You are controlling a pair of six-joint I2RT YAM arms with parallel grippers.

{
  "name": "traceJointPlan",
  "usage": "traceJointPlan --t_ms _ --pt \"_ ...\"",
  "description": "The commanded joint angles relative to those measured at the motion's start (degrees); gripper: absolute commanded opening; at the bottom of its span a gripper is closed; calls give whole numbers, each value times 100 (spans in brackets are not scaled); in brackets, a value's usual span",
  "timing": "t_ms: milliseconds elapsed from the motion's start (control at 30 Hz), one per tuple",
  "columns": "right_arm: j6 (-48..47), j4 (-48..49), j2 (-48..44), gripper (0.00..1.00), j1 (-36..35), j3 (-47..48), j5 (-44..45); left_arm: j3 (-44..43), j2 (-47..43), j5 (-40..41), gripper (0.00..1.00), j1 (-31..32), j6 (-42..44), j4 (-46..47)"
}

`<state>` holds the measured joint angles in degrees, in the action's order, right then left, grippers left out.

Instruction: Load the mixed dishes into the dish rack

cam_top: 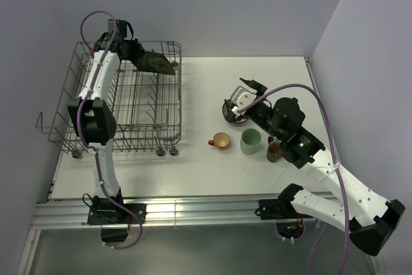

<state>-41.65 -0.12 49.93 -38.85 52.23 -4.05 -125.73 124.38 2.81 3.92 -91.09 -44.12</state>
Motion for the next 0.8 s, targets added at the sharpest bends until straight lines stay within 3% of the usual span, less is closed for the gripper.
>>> traceJointPlan --t_ms 0,200,400,767 --pt "-1 214 -71 84 -26 -55 19 -356 -159 149 0 12 337 -317" --pt "-1 284 -1 84 -26 -29 -43 66 -528 378 0 12 495 140" --pt "8 346 87 84 -26 -37 -104 -233 -528 659 0 12 742 201" --pt "-1 381 192 83 -17 -46 -175 163 -968 1240 0 3 470 615"
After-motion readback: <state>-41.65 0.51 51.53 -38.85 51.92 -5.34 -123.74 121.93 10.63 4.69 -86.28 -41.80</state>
